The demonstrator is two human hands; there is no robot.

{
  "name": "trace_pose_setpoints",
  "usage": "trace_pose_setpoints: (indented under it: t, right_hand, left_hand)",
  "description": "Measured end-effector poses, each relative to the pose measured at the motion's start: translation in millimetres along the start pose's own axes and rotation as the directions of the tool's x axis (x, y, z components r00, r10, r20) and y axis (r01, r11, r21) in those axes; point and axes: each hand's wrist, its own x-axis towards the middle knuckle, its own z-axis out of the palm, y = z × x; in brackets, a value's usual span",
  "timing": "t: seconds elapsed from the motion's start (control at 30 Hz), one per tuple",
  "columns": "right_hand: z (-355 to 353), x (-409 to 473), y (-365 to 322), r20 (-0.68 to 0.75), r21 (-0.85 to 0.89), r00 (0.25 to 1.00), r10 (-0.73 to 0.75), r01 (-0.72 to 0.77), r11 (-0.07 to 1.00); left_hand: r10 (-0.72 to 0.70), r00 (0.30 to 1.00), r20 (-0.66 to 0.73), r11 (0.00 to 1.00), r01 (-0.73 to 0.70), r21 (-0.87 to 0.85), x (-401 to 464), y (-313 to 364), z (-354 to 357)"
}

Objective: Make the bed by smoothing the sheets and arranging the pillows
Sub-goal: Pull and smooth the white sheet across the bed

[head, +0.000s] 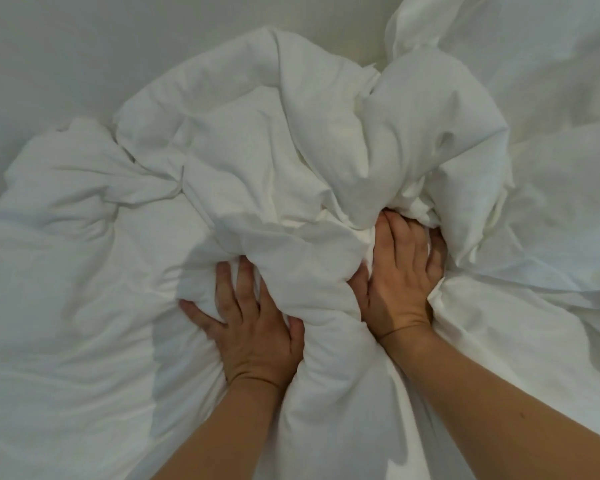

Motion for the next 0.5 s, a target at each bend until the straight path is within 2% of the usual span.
trace_pose_setpoints:
  t: [0.27, 0.33, 0.43, 0.5]
  right_hand:
    - [-0.9, 1.7, 0.5, 0.072, -0.081, 0.997, -0.029, 0.035, 0.996]
    - [-11.4, 3.2, -4.8, 0.113, -0.056, 0.994, -0.006, 0.012, 0.998]
    - [-43.7, 10.7, -11.3, 0.318, -0.01, 0.948, -0.006, 0.01, 1.0]
    - [-85.1, 36.7, -6.7, 0.545, 0.15, 0.835, -0.072, -0.013, 0.989]
  left_hand:
    - [0.02, 1.0, -0.009, 0.999, -0.02, -0.033, -1.2, 0.6, -5.4]
    - [0.033, 0.999, -0.032, 0.999, -0.033, -0.026, 0.1, -1.1, -5.1]
    - [0.051, 0.998, -0.03, 0.999, -0.051, 0.003, -4.2, -5.1, -12.9]
    - [0.075, 0.995, 0.068, 0.996, -0.078, 0.04, -4.2, -1.4, -31.5]
